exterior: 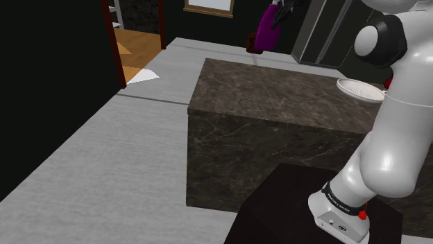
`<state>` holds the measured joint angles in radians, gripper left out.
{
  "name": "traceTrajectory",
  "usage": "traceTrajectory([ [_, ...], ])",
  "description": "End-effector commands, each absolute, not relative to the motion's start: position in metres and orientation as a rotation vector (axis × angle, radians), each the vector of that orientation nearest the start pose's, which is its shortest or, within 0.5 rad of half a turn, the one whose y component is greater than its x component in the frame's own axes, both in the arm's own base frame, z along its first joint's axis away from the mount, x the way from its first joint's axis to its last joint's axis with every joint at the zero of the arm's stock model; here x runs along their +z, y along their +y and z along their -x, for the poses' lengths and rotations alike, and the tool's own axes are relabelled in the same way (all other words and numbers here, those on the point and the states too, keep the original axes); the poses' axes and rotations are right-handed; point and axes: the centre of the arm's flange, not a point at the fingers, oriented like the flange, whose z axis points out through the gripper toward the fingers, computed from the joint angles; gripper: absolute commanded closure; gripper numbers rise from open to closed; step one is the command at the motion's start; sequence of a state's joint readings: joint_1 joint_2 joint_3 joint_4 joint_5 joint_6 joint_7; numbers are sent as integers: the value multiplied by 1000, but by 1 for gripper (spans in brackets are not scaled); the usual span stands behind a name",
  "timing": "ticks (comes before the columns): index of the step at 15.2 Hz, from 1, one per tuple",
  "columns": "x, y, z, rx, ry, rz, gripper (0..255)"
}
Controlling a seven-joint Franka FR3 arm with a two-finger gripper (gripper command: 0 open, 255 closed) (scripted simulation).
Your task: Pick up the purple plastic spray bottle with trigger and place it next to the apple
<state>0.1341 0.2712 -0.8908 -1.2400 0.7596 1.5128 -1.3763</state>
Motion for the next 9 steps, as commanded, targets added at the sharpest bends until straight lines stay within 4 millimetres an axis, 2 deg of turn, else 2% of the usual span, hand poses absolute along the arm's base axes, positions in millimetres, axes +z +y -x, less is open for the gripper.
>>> traceTrajectory([
  [1,691,-287,-544,-756,-1019,2663,255],
  [3,696,-287,-544,-756,-1019,2663,255],
  [9,716,-294,-468,-756,-1019,2663,255],
])
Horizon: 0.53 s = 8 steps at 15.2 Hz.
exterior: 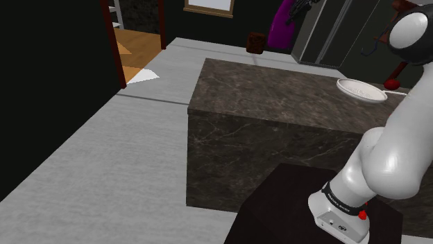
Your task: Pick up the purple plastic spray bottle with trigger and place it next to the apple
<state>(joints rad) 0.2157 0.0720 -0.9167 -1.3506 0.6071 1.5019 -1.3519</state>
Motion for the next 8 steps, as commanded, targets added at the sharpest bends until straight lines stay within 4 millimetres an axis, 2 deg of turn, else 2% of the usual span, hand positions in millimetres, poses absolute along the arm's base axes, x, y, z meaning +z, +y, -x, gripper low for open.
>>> traceTrajectory([
  [1,720,-296,-455,-756,-1019,2663,255],
  [8,743,-304,-366,-756,-1019,2663,255],
])
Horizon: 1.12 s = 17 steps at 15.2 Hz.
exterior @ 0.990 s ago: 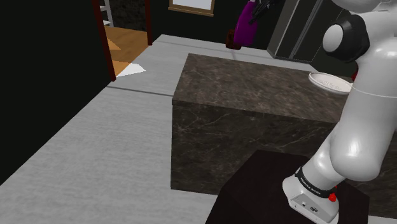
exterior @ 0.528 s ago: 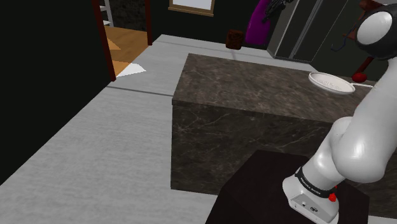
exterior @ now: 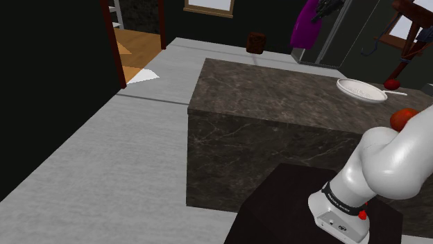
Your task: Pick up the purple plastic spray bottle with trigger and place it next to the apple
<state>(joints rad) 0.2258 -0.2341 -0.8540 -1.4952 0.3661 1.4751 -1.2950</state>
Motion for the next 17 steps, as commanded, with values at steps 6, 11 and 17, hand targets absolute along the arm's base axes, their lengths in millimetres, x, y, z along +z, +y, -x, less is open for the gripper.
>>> traceTrajectory([
  [6,763,-312,-290,-756,-1019,2663,255],
  [11,780,-318,-227,-756,-1019,2663,255],
  [17,800,-325,-150,-756,-1019,2663,255],
])
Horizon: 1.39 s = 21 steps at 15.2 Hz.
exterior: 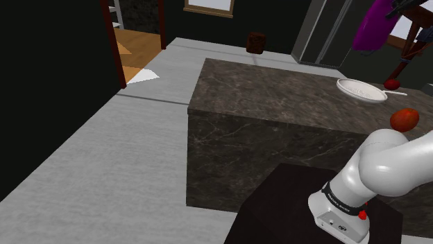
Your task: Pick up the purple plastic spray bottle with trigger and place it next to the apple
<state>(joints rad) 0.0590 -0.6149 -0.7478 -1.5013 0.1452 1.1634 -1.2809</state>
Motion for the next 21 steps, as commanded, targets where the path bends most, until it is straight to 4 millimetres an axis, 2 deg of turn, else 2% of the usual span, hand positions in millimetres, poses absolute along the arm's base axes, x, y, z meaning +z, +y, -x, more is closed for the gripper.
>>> traceTrajectory([
  [1,804,-326,-138,-756,-1019,2663,255],
  [10,834,-338,-23,-756,-1019,2663,255],
  [11,839,-340,-4,-756,-1019,2663,255],
  [21,786,-340,-4,-756,-1019,2663,255],
])
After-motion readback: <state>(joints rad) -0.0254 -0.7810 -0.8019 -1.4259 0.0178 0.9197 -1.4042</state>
